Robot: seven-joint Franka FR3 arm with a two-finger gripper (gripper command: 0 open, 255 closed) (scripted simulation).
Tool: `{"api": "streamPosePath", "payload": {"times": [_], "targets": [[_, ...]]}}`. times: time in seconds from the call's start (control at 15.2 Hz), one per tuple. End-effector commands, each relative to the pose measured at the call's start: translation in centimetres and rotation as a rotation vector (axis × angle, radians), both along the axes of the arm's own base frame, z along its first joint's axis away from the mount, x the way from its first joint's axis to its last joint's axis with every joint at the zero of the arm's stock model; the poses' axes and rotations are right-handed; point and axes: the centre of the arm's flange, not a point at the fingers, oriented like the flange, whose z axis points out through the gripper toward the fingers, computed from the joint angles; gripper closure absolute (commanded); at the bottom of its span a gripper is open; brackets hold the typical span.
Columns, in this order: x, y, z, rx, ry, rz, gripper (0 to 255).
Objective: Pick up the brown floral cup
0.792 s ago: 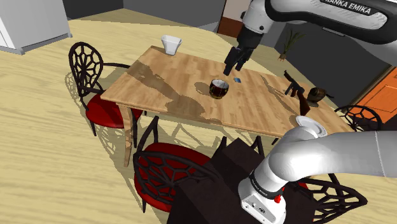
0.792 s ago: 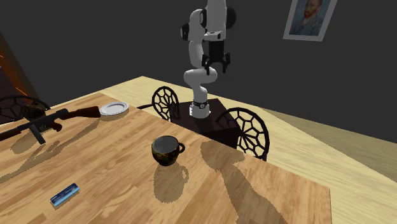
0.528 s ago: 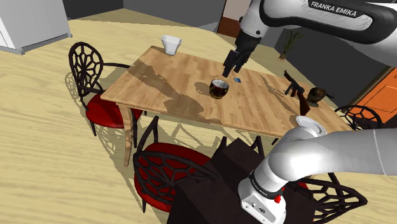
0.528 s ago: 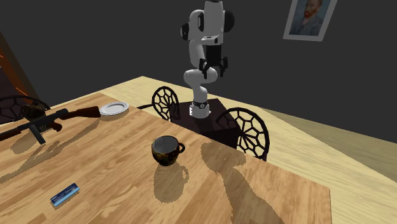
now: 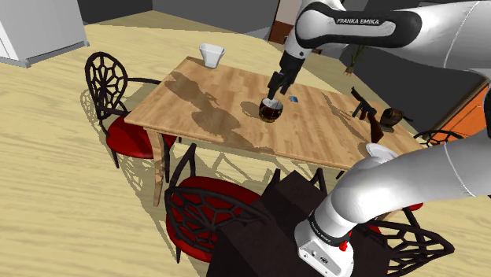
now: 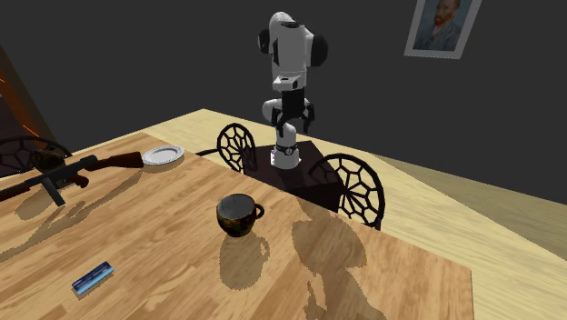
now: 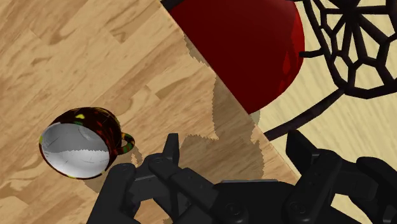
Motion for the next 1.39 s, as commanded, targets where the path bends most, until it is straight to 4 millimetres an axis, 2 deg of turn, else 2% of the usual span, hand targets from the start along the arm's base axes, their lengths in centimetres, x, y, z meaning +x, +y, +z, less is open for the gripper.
{"api": "streamPosePath", "payload": {"times": [0.0, 1.19, 1.32], "targets": [[1.3, -1.8, -1.5, 0.0, 0.004, 0.001, 0], [14.4, -16.2, -15.8, 0.006, 0.051, 0.004, 0], [14.5, -16.3, -16.4, 0.006, 0.051, 0.004, 0]]}}
